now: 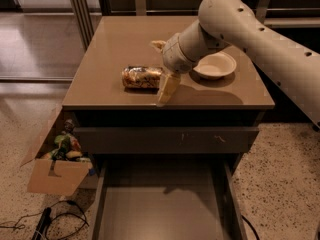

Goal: Pick orange can from middle drawer and place on counter

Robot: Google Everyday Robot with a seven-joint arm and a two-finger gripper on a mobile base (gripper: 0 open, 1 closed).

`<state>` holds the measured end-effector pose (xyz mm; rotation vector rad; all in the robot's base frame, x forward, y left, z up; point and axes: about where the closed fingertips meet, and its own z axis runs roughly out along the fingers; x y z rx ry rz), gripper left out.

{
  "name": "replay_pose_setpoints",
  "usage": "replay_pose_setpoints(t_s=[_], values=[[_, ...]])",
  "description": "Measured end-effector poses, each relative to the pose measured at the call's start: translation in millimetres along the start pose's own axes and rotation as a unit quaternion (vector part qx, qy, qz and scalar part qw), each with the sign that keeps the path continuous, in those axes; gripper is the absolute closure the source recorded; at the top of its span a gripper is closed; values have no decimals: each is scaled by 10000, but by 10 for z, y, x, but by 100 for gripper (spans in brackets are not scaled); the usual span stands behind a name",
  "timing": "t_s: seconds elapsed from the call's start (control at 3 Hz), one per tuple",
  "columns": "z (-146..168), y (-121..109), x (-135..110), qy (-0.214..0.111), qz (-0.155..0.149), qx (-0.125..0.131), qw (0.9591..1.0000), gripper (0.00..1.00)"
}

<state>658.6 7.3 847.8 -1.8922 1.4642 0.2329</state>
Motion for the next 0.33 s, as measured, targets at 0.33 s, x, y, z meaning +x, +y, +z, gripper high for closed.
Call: replay_pose_setpoints(t_s=[0.33], values=[[0, 0, 0, 0, 0, 0, 10000, 0]])
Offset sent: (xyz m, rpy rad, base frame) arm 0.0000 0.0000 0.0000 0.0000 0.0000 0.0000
